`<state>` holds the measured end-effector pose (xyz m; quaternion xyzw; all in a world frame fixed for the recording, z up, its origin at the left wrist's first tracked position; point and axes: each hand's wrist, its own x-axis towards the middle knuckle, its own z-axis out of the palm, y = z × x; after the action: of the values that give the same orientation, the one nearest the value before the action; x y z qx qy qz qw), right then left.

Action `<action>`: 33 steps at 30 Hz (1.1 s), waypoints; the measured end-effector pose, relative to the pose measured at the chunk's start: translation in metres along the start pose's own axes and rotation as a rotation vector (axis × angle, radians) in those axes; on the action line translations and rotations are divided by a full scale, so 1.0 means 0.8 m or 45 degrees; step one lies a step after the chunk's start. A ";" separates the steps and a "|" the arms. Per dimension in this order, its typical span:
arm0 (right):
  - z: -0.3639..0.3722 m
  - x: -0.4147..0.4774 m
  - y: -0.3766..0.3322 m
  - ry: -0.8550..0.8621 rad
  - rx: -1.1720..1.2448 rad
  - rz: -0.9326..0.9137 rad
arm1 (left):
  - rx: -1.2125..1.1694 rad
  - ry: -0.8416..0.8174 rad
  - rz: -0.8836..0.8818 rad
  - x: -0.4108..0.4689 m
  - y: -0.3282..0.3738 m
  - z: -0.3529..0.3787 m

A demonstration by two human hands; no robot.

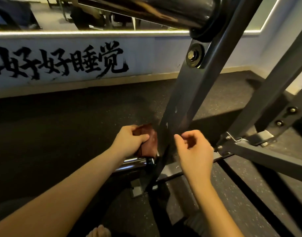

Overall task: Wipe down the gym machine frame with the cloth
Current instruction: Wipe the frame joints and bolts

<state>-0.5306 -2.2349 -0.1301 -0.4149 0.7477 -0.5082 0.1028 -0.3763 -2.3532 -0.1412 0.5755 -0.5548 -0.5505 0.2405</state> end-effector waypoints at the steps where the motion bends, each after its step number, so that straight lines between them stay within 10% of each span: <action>1: -0.004 0.003 0.002 0.061 -0.069 -0.009 | 0.077 0.047 -0.073 0.008 -0.009 0.005; 7: -0.002 0.021 -0.005 0.128 -0.287 -0.124 | 0.017 0.017 -0.212 0.010 -0.012 0.041; 14: -0.002 0.023 -0.002 0.139 -0.196 -0.090 | -0.198 0.162 0.341 -0.024 0.040 0.055; 19: -0.003 0.022 -0.003 0.144 -0.166 -0.086 | -0.112 0.083 -0.058 -0.022 0.008 0.060; 24: -0.003 0.025 0.000 0.119 -0.164 -0.109 | -0.210 0.233 0.368 -0.031 0.042 0.060; 29: -0.008 0.027 -0.006 0.145 -0.218 -0.131 | -0.228 0.234 0.009 -0.026 0.029 0.069; 33: -0.018 0.035 -0.011 0.165 -0.221 -0.176 | -0.211 0.279 0.301 -0.032 0.058 0.072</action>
<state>-0.5521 -2.2471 -0.1083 -0.4390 0.7636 -0.4731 -0.0173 -0.4398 -2.3237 -0.1066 0.5410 -0.5417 -0.4963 0.4093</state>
